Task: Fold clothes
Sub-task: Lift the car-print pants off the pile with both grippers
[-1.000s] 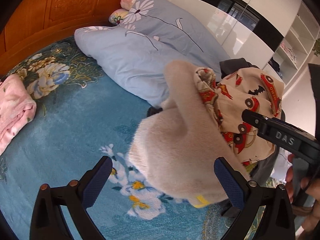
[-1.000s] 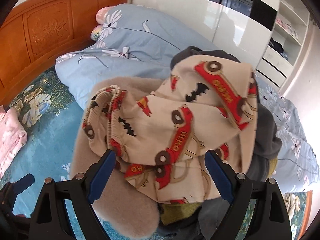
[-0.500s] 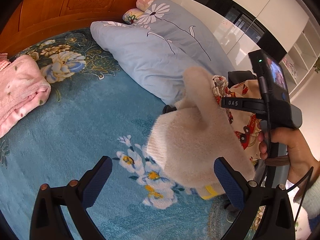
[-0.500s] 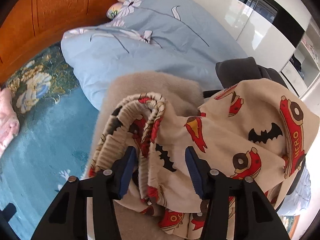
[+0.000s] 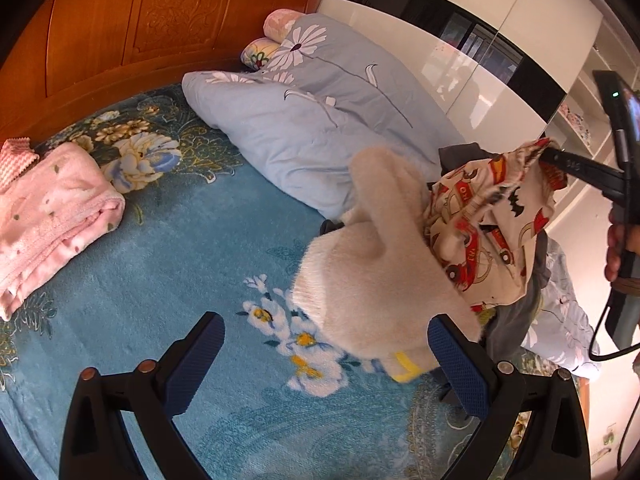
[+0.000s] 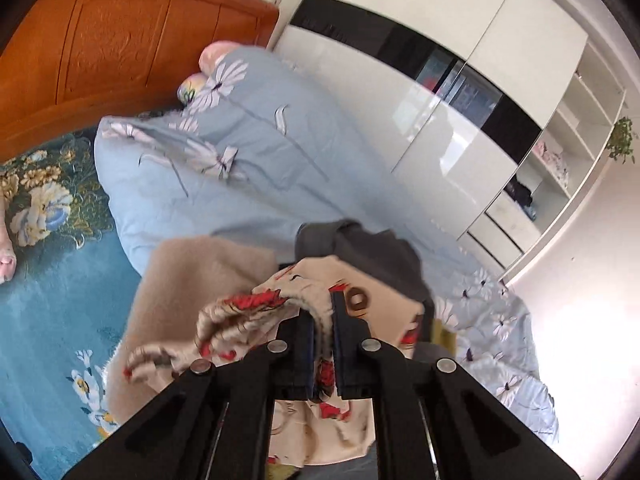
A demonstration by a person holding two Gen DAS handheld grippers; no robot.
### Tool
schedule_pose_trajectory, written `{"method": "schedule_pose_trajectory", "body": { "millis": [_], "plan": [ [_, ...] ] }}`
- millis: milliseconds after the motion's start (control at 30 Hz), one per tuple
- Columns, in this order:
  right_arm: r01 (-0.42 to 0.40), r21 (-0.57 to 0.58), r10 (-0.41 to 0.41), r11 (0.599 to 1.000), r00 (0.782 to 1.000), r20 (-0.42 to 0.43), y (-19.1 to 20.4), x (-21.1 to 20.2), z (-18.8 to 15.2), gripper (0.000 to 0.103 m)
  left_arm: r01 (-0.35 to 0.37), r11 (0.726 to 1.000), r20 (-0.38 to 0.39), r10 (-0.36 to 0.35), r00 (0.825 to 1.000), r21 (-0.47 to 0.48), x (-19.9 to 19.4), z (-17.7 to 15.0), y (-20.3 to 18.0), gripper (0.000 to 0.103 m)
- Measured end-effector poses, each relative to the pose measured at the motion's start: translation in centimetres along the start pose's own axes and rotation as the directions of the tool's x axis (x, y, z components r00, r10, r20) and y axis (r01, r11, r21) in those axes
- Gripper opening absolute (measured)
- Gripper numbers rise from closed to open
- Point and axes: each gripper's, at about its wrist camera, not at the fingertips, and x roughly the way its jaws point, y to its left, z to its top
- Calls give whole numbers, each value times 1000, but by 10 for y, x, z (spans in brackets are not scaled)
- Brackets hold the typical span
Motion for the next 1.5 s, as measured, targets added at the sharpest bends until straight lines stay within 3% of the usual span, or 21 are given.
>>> {"method": "schedule_pose_trajectory", "body": {
  "millis": [267,400,533,667,733,800,900,967,1133,1233,1333,1400,1433,1500],
  "plan": [
    [-123,4,120,992,976,180,-43,-114,11,7,22,976,119,-48,992,216,-49,-16,-111,103],
    [-222,-17,220,975,950,221,-47,-155,18,7,-49,944,227,-28,974,326,-66,-38,-156,103],
    [-310,-9,300,951,913,275,-57,-191,23,7,-111,902,236,11,972,416,-65,-57,-184,103],
    [-391,-3,371,921,871,323,-68,-222,15,7,-245,851,327,93,941,464,-63,-69,-204,103],
    [-422,-7,398,907,850,345,-72,-237,11,7,-245,853,329,92,940,460,-63,-67,-207,102],
    [-432,-8,406,902,841,358,-75,-246,6,7,-232,862,318,88,944,450,-63,-65,-206,95],
    [-420,-4,392,907,843,367,-84,-252,-2,7,-196,886,278,80,957,421,-63,-61,-200,58],
    [-413,14,381,911,851,363,-91,-251,-8,8,-173,900,251,74,965,400,-64,-59,-196,4],
    [-367,96,316,925,887,336,-118,-231,-27,7,-142,939,232,69,970,314,-77,-46,-178,3],
    [-314,179,250,932,917,310,-145,-216,-43,7,-81,928,253,-15,967,364,-104,-42,-194,3],
    [-206,266,130,942,952,277,-189,-208,-63,7,-18,907,269,-106,957,420,-133,-38,-212,3],
    [-125,314,41,941,965,260,-225,-217,-75,8,90,876,261,-237,936,474,-161,-39,-238,3],
    [-84,336,-6,938,966,257,-244,-225,-81,8,169,853,241,-321,916,494,-178,-39,-252,3],
    [1,368,-110,930,955,275,-278,-257,-87,8,331,784,191,-487,852,525,-212,-39,-279,3]
  ]
}}
